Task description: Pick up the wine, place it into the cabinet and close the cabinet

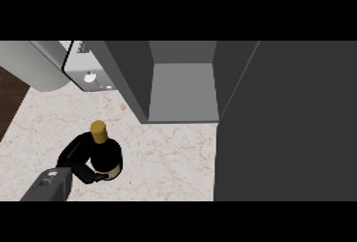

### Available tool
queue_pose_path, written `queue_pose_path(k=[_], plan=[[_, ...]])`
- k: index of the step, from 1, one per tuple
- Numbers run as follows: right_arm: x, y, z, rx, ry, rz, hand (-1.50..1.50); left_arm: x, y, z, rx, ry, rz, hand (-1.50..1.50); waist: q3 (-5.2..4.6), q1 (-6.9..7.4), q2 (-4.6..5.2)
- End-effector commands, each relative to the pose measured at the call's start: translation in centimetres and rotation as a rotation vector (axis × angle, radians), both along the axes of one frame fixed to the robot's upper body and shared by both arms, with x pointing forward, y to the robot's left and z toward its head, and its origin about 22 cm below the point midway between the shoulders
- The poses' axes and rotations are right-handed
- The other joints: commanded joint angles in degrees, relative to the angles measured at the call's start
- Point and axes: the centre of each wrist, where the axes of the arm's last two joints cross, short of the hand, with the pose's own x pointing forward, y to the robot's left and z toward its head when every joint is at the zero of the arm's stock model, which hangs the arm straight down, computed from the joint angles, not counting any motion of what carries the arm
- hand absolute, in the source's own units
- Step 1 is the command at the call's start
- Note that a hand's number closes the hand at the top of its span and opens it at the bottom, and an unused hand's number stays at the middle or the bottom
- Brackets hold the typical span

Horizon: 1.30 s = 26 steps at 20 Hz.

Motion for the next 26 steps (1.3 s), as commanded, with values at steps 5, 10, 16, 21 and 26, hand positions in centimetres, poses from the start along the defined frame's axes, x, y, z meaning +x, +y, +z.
queue_pose_path(k=[5, 10, 16, 21, 26], plan=[[-0.1, -0.8, -0.5, -0.013, 0.014, -0.029, -1.50, -8.1, -1.9, -4.9, -0.079, -0.131, 0.340, 1.50, 0.09, 1.72, -0.51], [1.1, 0.4, -0.2, 0.000, 0.001, -0.022, -1.50, -11.9, -3.6, -6.2, -0.115, -0.191, 0.456, 1.50, 0.07, 1.82, -0.36], [0.6, 0.6, 0.2, -0.014, 0.010, -0.032, -1.50, -12.4, -5.1, -4.9, -0.226, -0.247, 0.377, 1.50, 0.08, 1.60, -0.42], [0.0, 0.3, -0.3, 0.005, 0.018, -0.008, -1.50, -10.5, -7.6, -0.9, -0.229, -0.316, 0.363, 1.50, 0.12, 1.42, -0.40], [1.5, -1.2, -1.4, 0.010, 0.029, -0.014, -1.50, -11.4, -9.1, 2.9, -0.242, -0.305, 0.349, 1.50, 0.08, 1.10, -0.28]])
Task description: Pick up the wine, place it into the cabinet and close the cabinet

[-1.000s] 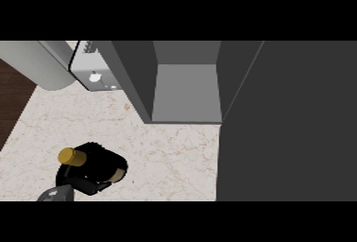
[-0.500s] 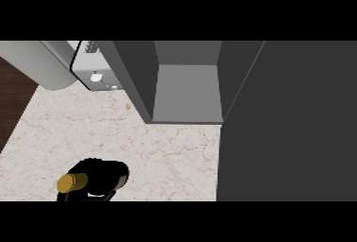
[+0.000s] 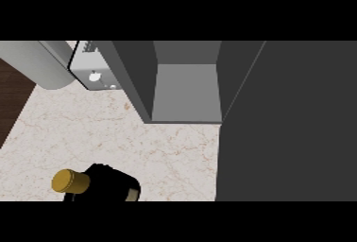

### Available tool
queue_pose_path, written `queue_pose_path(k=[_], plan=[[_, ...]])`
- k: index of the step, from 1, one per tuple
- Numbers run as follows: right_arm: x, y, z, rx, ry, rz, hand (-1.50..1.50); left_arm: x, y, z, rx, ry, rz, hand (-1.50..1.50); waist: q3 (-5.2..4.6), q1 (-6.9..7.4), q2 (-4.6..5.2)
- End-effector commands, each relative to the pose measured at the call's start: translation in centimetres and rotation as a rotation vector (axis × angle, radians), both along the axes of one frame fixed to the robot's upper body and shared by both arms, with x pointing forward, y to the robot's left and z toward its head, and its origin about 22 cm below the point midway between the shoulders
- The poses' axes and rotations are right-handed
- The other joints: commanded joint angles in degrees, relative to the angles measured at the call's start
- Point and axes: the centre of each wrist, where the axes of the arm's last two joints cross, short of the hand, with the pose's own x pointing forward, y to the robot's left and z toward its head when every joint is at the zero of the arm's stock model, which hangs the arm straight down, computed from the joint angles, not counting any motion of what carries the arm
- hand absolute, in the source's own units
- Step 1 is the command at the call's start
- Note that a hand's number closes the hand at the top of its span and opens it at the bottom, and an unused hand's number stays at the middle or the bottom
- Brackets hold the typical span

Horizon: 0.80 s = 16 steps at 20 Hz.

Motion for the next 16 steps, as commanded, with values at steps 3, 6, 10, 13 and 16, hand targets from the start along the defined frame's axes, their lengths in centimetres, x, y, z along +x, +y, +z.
queue_pose_path(k=[3, 6, 10, 13, 16], plan=[[0.1, 0.6, -0.6, -0.009, 0.004, -0.009, -1.50, -1.3, -3.2, 5.8, -0.047, -0.052, -0.020, 1.50, -0.06, -0.03, 0.05], [-0.2, 1.0, 0.1, 0.012, -0.016, 0.004, -1.50, 0.4, -2.9, 9.1, -0.032, -0.064, -0.041, 1.50, -0.08, -0.26, 0.10], [-1.9, 0.8, -0.6, 0.007, 0.018, -0.002, -1.50, 0.5, -3.7, 11.6, -0.010, -0.104, -0.027, 1.50, -0.09, -0.52, 0.08], [0.8, 1.4, 0.0, -0.004, -0.003, 0.006, -1.50, 2.9, -5.5, 11.9, -0.003, -0.109, 0.001, 1.50, -0.12, -0.47, 0.18], [0.9, -0.1, 0.8, 0.003, -0.003, 0.002, -1.50, 4.0, -5.8, 14.3, -0.046, -0.088, -0.024, 1.50, -0.12, -0.48, 0.18]])
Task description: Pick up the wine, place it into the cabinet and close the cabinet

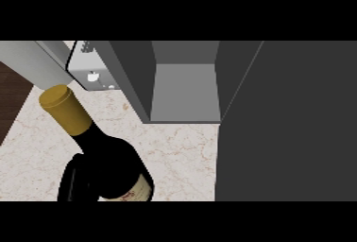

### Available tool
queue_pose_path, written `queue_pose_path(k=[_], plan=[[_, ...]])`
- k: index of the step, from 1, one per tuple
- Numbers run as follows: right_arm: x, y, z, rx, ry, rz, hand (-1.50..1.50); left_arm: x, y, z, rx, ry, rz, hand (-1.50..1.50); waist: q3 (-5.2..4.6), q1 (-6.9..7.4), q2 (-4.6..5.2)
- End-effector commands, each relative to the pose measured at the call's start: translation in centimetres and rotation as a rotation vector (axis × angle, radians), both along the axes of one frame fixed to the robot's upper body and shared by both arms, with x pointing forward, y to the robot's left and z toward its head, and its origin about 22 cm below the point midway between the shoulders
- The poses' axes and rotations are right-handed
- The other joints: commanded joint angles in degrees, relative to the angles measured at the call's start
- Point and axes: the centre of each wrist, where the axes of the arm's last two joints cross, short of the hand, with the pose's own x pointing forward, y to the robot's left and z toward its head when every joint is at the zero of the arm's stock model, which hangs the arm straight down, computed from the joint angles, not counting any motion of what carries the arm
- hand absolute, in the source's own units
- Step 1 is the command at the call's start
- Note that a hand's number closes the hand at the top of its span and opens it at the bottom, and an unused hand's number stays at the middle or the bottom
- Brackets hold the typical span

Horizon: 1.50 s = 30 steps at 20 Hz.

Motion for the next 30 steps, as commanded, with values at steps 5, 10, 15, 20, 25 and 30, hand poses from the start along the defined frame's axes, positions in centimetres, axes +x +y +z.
queue_pose_path(k=[5, 10, 15, 20, 25, 30], plan=[[1.7, -1.6, 0.5, 0.010, -0.002, 0.017, -1.50, 4.4, -4.5, 5.2, 0.014, -0.036, 0.001, 1.50, 0.00, -0.17, 0.10], [0.1, -0.8, -1.6, 0.006, -0.001, 0.006, -1.50, 7.3, -7.4, 4.4, 0.068, -0.043, 0.043, 1.50, -0.01, -0.45, 0.08], [-0.1, -0.2, 0.8, -0.001, -0.006, 0.001, -1.50, 8.1, -9.9, 6.5, 0.151, -0.044, 0.061, 1.50, -0.02, -0.36, -0.01], [0.0, -0.6, -1.9, -0.010, -0.005, 0.011, -1.50, 12.6, -10.1, 4.8, 0.232, 0.012, 0.047, 1.50, 0.00, -0.74, 0.13], [1.1, 0.1, -1.1, 0.002, -0.006, -0.003, -1.50, 12.3, -10.7, 3.3, 0.199, 0.025, 0.044, 1.50, -0.03, -0.32, 0.09], [0.5, -0.2, -0.7, 0.006, -0.014, -0.005, -1.50, 11.2, -12.6, 1.7, 0.206, 0.064, 0.091, 1.50, -0.03, -0.42, 0.06]])
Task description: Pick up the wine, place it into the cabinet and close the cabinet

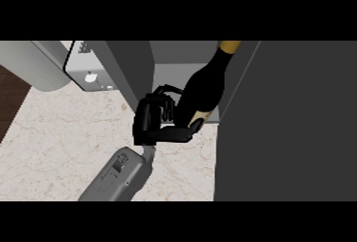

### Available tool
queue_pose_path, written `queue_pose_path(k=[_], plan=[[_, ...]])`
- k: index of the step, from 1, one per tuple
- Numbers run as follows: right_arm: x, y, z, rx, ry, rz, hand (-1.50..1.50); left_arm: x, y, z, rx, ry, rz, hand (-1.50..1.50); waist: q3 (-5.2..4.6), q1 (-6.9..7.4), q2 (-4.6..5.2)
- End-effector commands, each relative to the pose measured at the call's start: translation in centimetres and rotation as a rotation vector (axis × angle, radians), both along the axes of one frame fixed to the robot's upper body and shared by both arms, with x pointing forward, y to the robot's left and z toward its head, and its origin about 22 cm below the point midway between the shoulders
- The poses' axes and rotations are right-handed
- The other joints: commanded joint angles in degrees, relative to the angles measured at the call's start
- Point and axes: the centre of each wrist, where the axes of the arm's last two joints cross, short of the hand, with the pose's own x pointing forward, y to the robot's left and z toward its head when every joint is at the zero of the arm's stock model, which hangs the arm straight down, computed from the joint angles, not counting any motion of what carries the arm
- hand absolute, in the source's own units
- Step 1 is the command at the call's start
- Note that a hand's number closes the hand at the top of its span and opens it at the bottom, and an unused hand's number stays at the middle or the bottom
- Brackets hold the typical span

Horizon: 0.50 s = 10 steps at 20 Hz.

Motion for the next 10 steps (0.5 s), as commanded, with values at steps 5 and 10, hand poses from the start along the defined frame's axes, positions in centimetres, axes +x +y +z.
queue_pose_path(k=[5, 10], plan=[[-0.4, -0.7, 0.8, -0.009, -0.011, 0.018, -1.50, -0.2, -1.1, -2.5, 0.006, 0.053, 0.013, 1.50, 0.00, -0.03, -0.02], [0.6, 0.9, -0.7, 0.002, 0.011, -0.008, -1.50, -0.3, 0.6, -5.6, 0.012, 0.085, 0.030, 1.50, 0.00, 0.24, -0.01]])
